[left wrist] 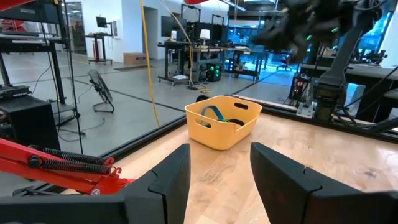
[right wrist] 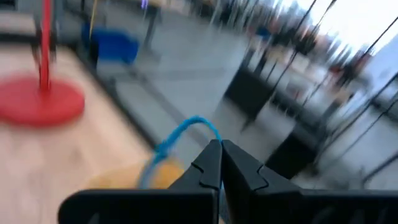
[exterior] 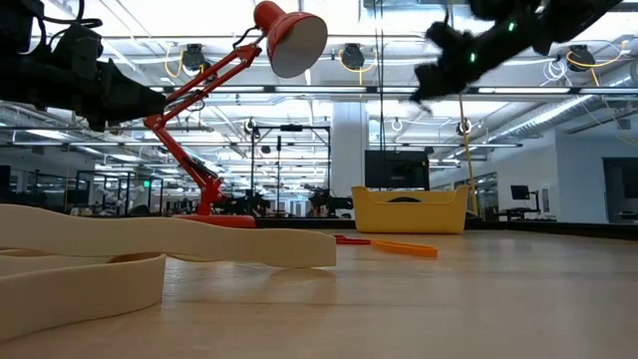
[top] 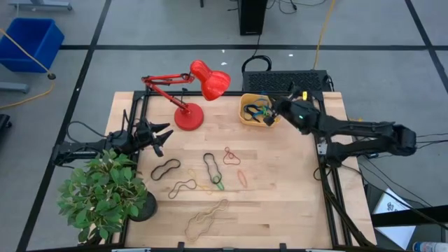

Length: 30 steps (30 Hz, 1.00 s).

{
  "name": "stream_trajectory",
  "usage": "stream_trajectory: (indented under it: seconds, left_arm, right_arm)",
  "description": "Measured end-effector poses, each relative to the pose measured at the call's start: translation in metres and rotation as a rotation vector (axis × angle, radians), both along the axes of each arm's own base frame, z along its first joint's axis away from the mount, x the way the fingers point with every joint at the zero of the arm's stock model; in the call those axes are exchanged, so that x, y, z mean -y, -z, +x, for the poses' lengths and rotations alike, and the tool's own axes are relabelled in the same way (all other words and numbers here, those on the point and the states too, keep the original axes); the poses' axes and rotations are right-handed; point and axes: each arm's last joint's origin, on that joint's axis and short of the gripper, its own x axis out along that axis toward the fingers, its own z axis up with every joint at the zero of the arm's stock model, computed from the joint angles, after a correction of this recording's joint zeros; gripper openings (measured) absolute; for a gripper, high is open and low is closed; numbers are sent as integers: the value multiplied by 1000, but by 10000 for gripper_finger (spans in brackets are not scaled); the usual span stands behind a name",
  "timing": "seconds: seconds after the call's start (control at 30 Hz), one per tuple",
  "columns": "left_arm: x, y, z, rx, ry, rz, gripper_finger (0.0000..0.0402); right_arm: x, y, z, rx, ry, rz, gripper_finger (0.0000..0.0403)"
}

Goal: Pick and place rubber bands into bin
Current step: Put the blue rubber band into the yellow container

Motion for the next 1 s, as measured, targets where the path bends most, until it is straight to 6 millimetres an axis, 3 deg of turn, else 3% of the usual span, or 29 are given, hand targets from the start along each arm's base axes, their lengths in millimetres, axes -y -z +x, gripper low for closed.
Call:
stream_trajectory:
  seconds: [0.2,0.57,1.0]
  left_arm:
    - [0,0,0,0,-7,-1,173]
    - [0,0,0,2,-9,-1,173]
    - [0,0,0,1,-8,-3,173]
  right_arm:
    - [31,41,-1,-96,-5,285,0]
    - [54,85,5,-172,5,495,0]
    - [54,86,6,-203,-17,467,19]
